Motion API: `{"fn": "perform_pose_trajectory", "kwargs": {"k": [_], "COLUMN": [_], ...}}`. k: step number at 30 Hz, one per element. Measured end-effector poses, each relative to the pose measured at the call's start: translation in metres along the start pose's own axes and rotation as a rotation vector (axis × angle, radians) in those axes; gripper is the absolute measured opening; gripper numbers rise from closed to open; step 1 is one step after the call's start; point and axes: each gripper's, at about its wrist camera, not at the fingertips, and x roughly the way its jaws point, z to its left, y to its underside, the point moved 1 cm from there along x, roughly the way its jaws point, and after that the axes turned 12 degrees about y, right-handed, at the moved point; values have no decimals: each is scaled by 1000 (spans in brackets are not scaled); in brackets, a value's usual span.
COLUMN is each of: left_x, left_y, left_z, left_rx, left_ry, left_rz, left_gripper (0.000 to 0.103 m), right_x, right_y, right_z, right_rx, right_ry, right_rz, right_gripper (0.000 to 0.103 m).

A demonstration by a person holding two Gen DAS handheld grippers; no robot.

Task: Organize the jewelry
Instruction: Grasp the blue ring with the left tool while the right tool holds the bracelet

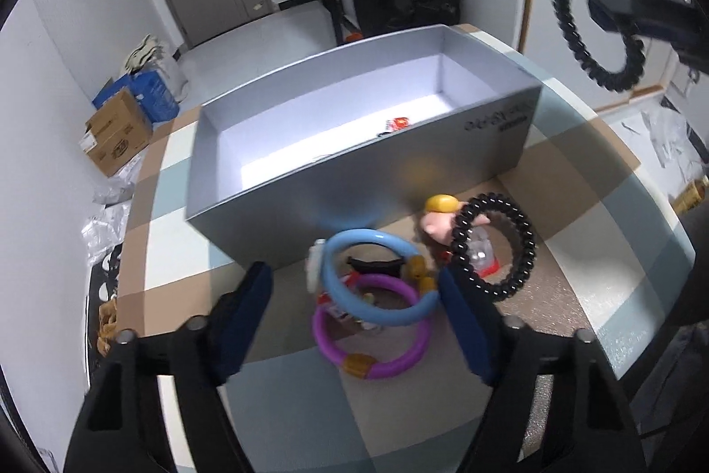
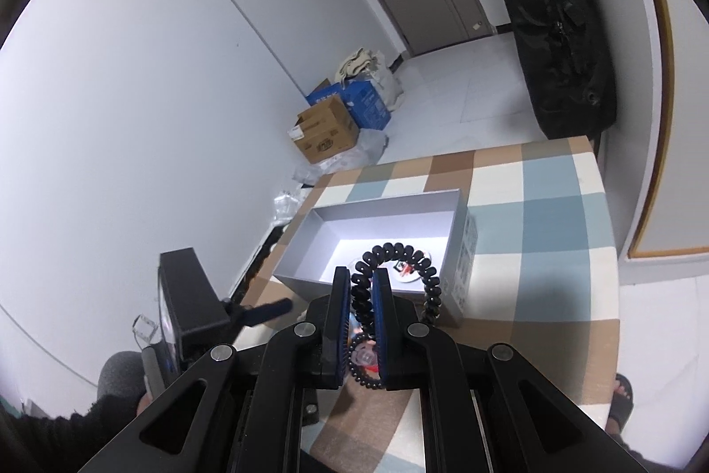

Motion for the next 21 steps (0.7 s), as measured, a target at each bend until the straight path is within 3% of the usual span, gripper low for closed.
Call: {"fn": "perform_pose_trajectory", "kwargs": {"k": [2,8,16,21], "left_x": [2,-1,-30,-41], "left_y": [0,-3,-8,-13], "left_z": [-3,1,17,17], "left_rx": [13,-31,-182,-215], "left_ry": [18,67,188,229], "left_rz": [11,-2,-133,-199], "left_gripper": [55,55,55,55], "right_x": [-1,-3,-1,0], "right_y": [0,-1,0,-1], "right_z": [0,-3,-3,0], "right_rx": [1,12,13,11], "right_ry": [-1,0,1,-2], "right_rz": [0,-3,1,0], "right_gripper": [9,9,9,9]}}
